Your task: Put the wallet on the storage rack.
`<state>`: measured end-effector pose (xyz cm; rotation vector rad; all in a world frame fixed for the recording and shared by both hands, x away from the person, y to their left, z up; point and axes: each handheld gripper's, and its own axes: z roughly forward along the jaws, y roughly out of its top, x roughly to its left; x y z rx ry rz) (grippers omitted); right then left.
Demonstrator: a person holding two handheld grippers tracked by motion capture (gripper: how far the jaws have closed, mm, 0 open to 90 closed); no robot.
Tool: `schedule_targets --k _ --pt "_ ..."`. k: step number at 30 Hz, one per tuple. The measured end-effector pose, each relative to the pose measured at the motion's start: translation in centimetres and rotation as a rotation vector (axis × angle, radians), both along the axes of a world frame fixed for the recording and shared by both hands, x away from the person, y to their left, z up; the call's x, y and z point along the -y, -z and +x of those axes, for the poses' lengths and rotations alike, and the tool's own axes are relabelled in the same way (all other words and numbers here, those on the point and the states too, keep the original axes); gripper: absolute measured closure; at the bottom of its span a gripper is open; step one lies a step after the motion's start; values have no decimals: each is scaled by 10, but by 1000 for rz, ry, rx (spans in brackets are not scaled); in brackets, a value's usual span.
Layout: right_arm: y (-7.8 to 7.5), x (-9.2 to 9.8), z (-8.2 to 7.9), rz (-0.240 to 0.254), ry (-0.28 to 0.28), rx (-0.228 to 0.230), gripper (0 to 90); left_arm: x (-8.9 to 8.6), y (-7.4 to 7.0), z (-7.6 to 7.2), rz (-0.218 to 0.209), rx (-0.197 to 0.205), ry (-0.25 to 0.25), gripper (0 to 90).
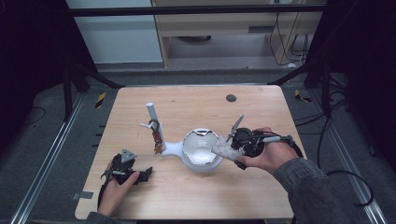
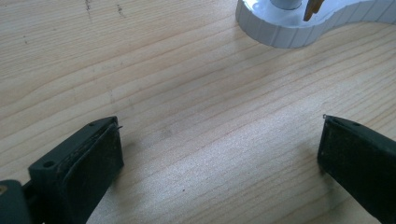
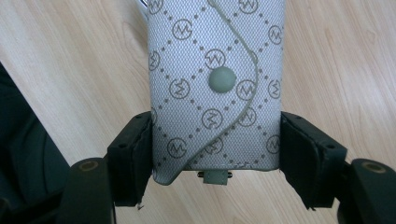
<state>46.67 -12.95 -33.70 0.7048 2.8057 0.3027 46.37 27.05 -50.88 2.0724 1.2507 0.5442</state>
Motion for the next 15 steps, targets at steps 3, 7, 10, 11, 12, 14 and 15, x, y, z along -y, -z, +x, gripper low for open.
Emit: schedule_targets --k 3,7,10,11,12,14,15 --pt "0 -4 0 -4 -7 -4 316 0 0 0 0 0 0 0" --pt "0 -8 0 -8 -22 -8 316 0 0 0 0 0 0 0" --pt "1 -12 0 -12 -27 -14 316 0 0 0 0 0 0 0" --pt "1 -13 0 -14 -33 -18 316 0 0 0 0 0 0 0" --pt "2 -15 0 -13 -32 -18 316 0 0 0 0 0 0 0" --pt "3 -18 1 -18 -42 -23 316 0 0 0 0 0 0 0" --pt "4 -20 1 -23 -45 -26 316 0 0 0 0 0 0 0"
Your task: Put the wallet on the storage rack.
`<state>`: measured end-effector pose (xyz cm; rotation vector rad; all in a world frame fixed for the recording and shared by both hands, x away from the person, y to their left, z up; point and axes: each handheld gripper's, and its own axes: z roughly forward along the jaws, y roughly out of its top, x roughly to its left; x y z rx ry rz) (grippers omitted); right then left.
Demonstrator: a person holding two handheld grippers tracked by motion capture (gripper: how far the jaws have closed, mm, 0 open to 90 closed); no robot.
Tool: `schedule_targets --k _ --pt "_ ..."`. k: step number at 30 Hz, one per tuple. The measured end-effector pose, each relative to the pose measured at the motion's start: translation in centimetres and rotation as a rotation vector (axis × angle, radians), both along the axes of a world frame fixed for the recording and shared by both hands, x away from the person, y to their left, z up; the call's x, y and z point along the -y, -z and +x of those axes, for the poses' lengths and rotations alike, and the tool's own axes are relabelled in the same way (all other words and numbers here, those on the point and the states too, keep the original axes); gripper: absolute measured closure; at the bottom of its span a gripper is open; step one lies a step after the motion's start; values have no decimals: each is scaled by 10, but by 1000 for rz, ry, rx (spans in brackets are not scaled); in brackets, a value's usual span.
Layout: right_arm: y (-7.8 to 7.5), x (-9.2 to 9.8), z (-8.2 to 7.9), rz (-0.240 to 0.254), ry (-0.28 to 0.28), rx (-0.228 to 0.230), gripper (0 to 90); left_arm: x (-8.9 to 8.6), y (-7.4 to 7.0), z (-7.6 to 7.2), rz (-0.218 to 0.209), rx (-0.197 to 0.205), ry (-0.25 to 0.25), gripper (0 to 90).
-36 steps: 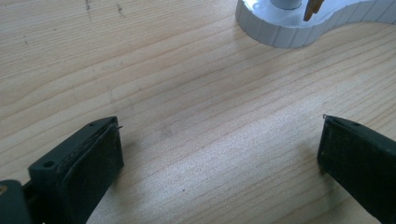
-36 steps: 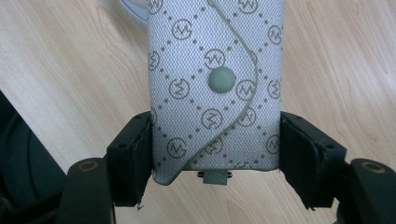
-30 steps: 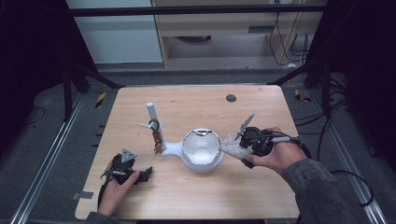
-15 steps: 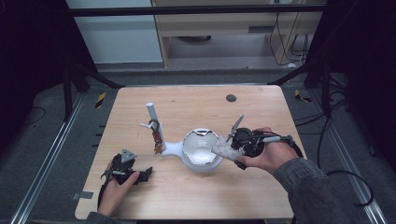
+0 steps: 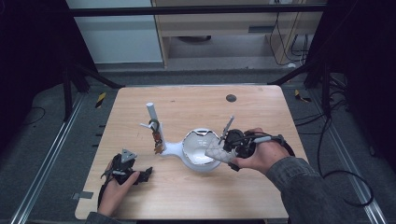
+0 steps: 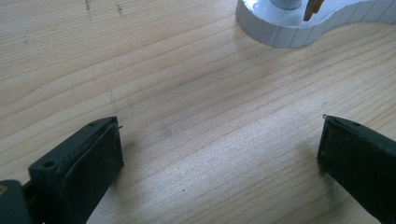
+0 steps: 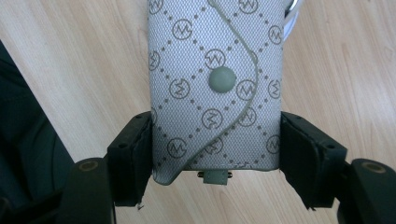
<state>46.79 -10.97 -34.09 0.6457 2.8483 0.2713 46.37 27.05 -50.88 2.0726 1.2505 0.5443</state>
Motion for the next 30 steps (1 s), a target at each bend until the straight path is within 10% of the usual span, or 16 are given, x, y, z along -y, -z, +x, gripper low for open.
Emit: schedule_targets --k 30 --pt "17 -53 33 -60 -51 -66 316 0 0 0 0 0 1 0"
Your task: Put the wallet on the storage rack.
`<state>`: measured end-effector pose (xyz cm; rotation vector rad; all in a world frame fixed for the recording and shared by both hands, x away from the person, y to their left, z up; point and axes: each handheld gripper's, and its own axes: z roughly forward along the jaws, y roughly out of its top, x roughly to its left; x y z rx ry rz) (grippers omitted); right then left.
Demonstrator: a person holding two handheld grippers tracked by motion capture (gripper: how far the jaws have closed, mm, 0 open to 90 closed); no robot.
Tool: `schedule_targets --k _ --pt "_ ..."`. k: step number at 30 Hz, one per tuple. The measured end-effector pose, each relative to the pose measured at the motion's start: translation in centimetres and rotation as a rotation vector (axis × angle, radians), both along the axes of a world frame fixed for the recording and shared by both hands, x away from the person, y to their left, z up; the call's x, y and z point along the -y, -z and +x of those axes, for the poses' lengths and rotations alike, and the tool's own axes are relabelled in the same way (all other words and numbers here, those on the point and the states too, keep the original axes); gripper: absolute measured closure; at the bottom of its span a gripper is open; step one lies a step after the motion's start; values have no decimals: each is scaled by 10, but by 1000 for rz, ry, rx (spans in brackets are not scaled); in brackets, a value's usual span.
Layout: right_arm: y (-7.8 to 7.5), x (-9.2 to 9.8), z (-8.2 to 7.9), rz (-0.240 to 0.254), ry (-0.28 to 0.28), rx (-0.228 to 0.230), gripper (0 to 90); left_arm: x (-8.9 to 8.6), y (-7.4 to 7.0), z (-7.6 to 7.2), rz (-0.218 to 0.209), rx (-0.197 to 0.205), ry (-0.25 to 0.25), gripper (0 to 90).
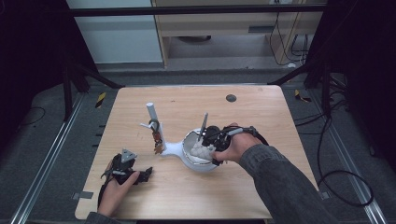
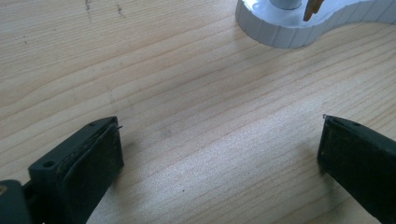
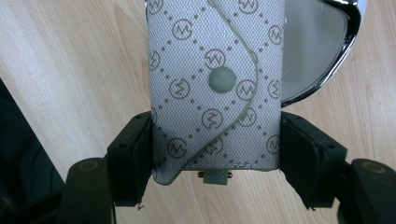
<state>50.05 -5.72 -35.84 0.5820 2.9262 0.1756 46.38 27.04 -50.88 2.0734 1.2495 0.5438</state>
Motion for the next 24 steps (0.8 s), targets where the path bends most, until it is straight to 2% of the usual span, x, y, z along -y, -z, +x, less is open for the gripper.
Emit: schedule_targets --k 24 --pt "5 -9 17 -24 34 -10 315 0 0 0 0 0 2 0"
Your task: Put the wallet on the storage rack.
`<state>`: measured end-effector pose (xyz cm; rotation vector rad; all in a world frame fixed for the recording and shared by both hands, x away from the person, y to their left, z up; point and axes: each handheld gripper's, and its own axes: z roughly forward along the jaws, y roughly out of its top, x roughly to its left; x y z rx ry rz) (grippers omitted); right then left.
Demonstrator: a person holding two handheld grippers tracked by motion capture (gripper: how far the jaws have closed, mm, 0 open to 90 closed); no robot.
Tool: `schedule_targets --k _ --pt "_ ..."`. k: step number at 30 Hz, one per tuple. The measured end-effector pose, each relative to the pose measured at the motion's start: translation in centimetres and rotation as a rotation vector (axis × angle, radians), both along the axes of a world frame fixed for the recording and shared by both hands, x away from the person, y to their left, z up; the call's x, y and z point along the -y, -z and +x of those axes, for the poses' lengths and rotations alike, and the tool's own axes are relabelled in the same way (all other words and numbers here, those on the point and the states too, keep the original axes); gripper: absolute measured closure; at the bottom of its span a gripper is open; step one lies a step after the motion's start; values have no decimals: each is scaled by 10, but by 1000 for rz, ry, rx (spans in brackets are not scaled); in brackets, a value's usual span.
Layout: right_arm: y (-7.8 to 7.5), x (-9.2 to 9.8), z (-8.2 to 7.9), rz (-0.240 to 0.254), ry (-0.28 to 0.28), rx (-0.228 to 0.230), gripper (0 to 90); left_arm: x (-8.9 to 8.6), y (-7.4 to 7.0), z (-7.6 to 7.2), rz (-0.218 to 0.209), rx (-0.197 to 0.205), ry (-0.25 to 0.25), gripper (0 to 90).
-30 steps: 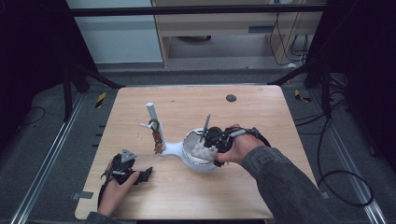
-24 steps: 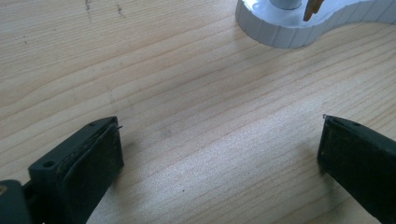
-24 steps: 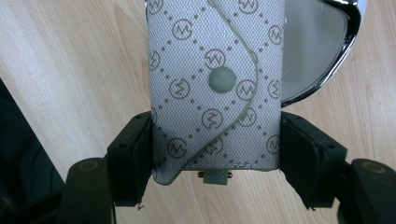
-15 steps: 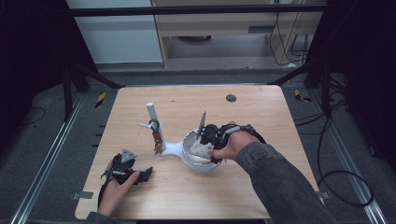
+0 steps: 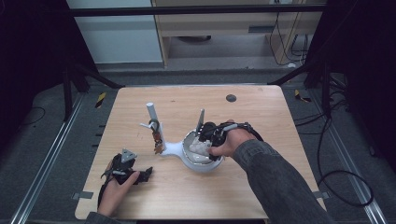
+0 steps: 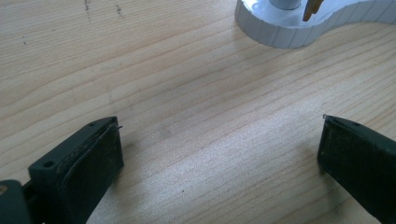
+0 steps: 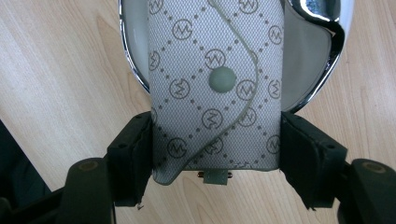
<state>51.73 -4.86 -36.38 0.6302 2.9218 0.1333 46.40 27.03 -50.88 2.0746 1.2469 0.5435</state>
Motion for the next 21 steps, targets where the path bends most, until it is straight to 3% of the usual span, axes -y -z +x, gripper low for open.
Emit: schedule_targets --k 21 --pt "5 -10 4 -2 -10 1 315 0 0 0 0 0 0 0"
